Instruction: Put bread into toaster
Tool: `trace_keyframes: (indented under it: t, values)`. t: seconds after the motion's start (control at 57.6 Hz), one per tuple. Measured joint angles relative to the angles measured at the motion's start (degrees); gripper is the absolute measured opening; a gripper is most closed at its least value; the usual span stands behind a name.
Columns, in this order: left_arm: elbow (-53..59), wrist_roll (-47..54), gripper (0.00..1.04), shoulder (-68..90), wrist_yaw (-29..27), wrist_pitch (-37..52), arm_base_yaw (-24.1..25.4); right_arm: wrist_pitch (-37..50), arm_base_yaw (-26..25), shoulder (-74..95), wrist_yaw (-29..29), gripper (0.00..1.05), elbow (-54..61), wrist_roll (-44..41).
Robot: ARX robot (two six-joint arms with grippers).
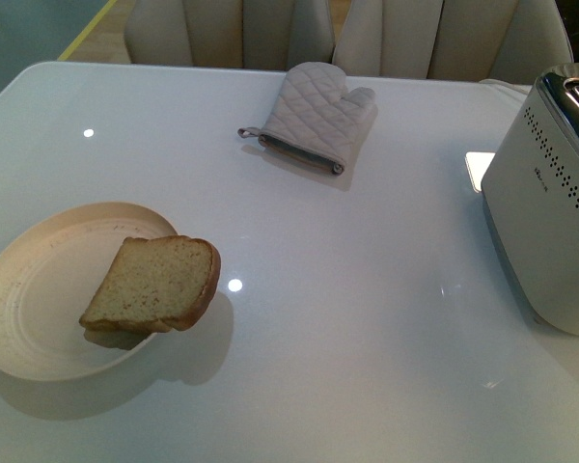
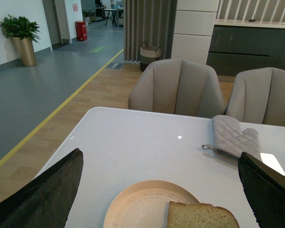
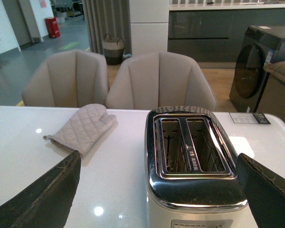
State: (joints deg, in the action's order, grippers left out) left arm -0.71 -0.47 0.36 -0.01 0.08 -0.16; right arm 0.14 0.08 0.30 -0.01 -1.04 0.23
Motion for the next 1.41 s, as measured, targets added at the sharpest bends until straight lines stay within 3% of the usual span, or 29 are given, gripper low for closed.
trace_keyframes:
  t: [0.729,0.833,0.885,1.094,1.267,1.406]
  values:
    - [0.0,0.0,0.97,0.0,-0.02,0.0,0.0,0.0,0.0,0.0,0.0,0.96,0.0,0.0]
    - [-3.76,-9.75,0.97,8.83,11.72,-7.06,4.52,0.0,0.0,0.0,-0.04,0.96,0.0,0.0]
    - [-4.72,-13.86,0.97,18.03,14.27,-1.53,7.21,-0.02,0.0,0.0,-0.02,0.96,0.0,0.0]
    - [-7.21,-14.88,0.97,43.43,18.97,19.78,12.9,-0.02,0.0,0.0,0.0,0.96,0.0,0.0]
    - [-12.2,-8.66,0.97,76.37,18.08,43.45,16.35,-0.02,0.0,0.0,-0.02,0.96,0.0,0.0]
    - [-17.57,-3.37,0.97,98.27,16.13,52.26,17.27,-0.02,0.0,0.0,0.0,0.96,0.0,0.0]
